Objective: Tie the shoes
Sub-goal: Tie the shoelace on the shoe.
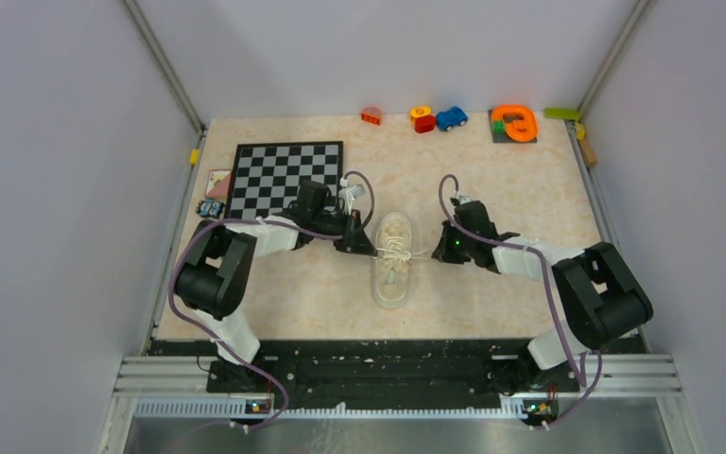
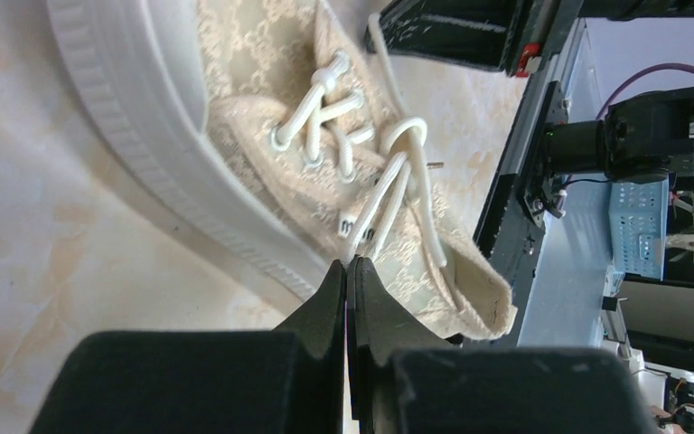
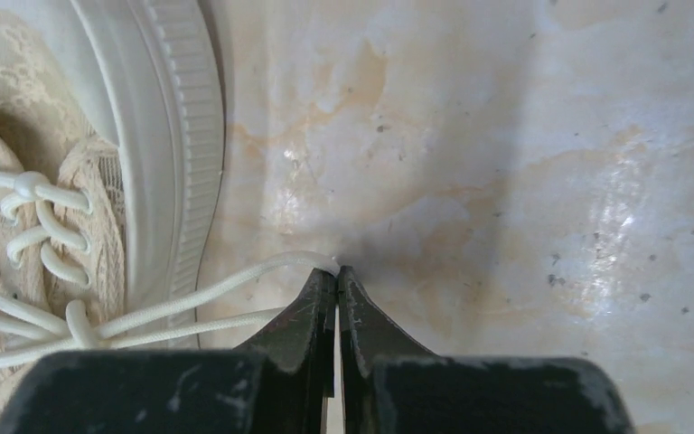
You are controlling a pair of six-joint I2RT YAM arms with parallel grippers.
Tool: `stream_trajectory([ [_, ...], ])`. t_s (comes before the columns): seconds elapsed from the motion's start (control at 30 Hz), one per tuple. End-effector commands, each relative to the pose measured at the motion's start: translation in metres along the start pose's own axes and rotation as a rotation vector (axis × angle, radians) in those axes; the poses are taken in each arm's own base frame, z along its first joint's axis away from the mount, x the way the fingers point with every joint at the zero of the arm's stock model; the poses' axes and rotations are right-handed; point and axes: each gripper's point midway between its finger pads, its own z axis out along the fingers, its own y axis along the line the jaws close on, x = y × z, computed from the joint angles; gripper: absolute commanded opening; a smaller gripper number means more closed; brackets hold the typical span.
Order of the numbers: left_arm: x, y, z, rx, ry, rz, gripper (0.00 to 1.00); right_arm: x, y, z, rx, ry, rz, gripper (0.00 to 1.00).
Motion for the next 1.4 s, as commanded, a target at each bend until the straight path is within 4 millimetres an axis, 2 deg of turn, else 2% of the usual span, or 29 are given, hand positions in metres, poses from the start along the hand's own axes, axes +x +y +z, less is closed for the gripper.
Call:
stream_trajectory([
  [0.0,-0.004,0.005,-0.012,-0.025,-0.042,0.034,0.0,-0.005,-0.035,-0.003,0.196,-0.032,-0.017,0.0],
  [0.23,0.001,0.019,-0.022,-0.057,-0.077,-0.005,0.0,-0.006,-0.04,-0.006,0.209,-0.052,-0.035,0.0],
  [0.47,-0.007,0.005,-0.022,0.0,-0.09,0.014,0.0,-0.017,-0.016,-0.01,0.101,-0.065,-0.066,0.0],
  [0.53,-0.009,0.001,-0.022,0.003,-0.094,0.033,0.03,-0.021,-0.007,-0.013,0.062,-0.072,-0.067,0.0],
  [0.57,-0.01,-0.001,-0.022,0.006,-0.093,0.036,0.07,-0.024,-0.003,-0.015,0.046,-0.079,-0.075,0.0],
  [0.67,-0.012,-0.006,-0.024,0.009,-0.101,0.047,0.29,-0.036,0.01,-0.024,0.006,-0.094,-0.094,0.0],
  [0.7,-0.013,-0.007,-0.025,0.006,-0.107,0.054,0.48,-0.04,0.014,-0.028,-0.01,-0.104,-0.099,0.03],
  [0.73,-0.014,-0.008,-0.027,-0.004,-0.116,0.058,0.62,-0.044,0.019,-0.033,-0.025,-0.119,-0.103,0.13],
  [0.77,-0.015,-0.009,-0.029,-0.014,-0.126,0.066,0.65,-0.048,0.022,-0.038,-0.038,-0.134,-0.108,0.23],
  [0.83,-0.016,-0.01,-0.033,-0.044,-0.145,0.084,0.66,-0.054,0.028,-0.048,-0.057,-0.163,-0.117,0.32],
  [1.03,-0.026,-0.018,-0.048,-0.142,-0.212,0.184,0.65,-0.052,0.045,-0.075,-0.134,-0.188,-0.161,0.34],
  [1.1,-0.029,-0.025,-0.048,-0.159,-0.222,0.236,0.65,-0.049,0.05,-0.081,-0.15,-0.185,-0.18,0.39],
  [1.3,-0.04,-0.049,-0.024,-0.162,-0.174,0.477,0.68,-0.024,0.097,-0.093,-0.391,-0.151,-0.286,0.36],
  [1.37,-0.038,-0.063,-0.014,-0.042,-0.127,0.578,0.68,-0.016,0.105,-0.093,-0.432,-0.147,-0.296,0.36],
])
